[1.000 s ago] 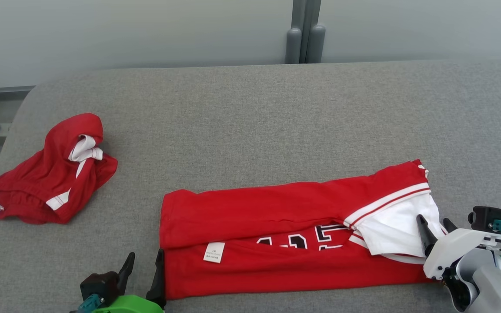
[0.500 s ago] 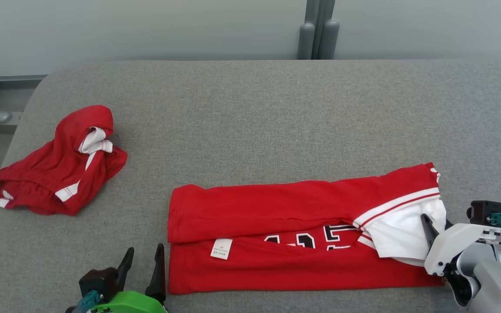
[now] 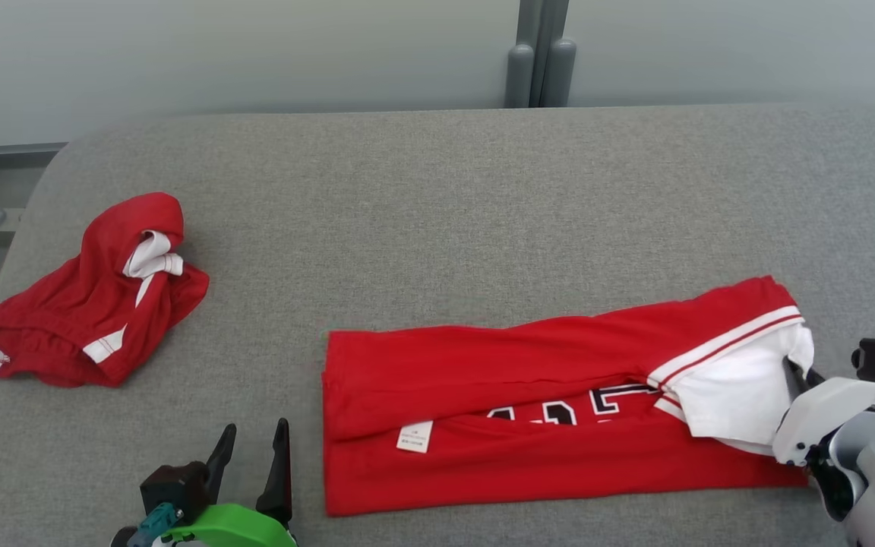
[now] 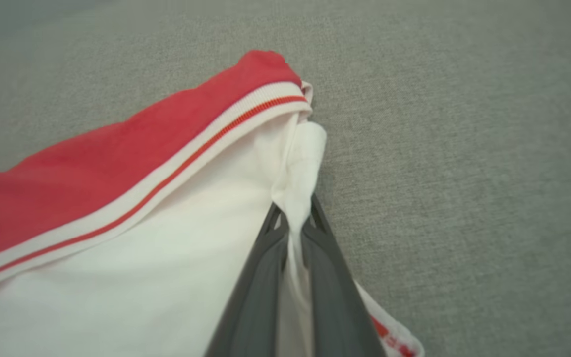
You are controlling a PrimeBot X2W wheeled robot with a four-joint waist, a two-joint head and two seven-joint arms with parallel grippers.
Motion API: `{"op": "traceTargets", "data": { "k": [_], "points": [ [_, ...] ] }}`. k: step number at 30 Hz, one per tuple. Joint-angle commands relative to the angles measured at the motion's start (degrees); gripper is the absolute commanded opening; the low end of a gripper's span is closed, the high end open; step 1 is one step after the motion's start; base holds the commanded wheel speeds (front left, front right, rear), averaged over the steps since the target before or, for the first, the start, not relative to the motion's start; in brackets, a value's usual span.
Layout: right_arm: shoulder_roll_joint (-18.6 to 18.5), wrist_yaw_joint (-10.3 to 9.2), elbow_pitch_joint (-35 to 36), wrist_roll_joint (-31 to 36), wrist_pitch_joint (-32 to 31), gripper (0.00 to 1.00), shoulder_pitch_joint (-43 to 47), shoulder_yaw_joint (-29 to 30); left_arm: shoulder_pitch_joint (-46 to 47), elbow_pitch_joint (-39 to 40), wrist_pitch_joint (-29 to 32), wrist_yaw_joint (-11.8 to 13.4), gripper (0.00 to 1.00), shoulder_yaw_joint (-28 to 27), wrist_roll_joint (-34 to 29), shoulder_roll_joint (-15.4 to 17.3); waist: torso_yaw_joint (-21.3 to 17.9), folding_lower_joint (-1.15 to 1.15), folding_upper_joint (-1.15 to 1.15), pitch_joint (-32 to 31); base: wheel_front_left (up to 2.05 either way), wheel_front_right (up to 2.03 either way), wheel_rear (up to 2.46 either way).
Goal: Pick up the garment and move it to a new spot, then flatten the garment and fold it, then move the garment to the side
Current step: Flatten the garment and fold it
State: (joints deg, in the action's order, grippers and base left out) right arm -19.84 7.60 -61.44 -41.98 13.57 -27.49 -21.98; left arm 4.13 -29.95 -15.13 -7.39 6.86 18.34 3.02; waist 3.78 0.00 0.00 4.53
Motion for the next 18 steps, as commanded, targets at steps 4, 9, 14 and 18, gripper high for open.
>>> {"op": "traceTargets", "data": {
  "k": [4, 9, 14, 18],
  "points": [
    [-2.34, -0.19, -2.86, 1.7, 1.28, 0.0, -3.25, 1.65, 1.33, 0.59, 0.0, -0.13, 1.0, 1.3, -0.01, 0.13, -1.02, 0.0, 0.0, 0.36, 0.0, 0.0, 0.0],
    [-2.61, -0.17, -3.18, 3.55, 1.7, 0.0, -4.83, 2.34, 1.15, 0.67, 0.0, -0.13, 1.0, 1.96, 0.41, 0.06, -1.5, 0.0, 0.0, 0.38, 0.0, 0.0, 0.0],
    [-1.33, -0.16, 2.06, 4.47, 1.63, 0.0, -3.26, 1.43, 0.77, 0.43, 0.0, -0.13, 1.0, 1.89, 0.76, 0.0, -2.01, 0.0, 0.0, 0.25, 0.0, 0.0, 0.0],
    [-0.24, -0.16, 6.91, 4.88, 1.6, 0.0, -1.55, -1.74, 0.9, 0.64, 0.0, -0.13, 1.0, 2.14, 0.92, -0.03, -2.33, 0.0, 0.0, -0.23, 0.0, 0.0, 0.0]
  ]
}}
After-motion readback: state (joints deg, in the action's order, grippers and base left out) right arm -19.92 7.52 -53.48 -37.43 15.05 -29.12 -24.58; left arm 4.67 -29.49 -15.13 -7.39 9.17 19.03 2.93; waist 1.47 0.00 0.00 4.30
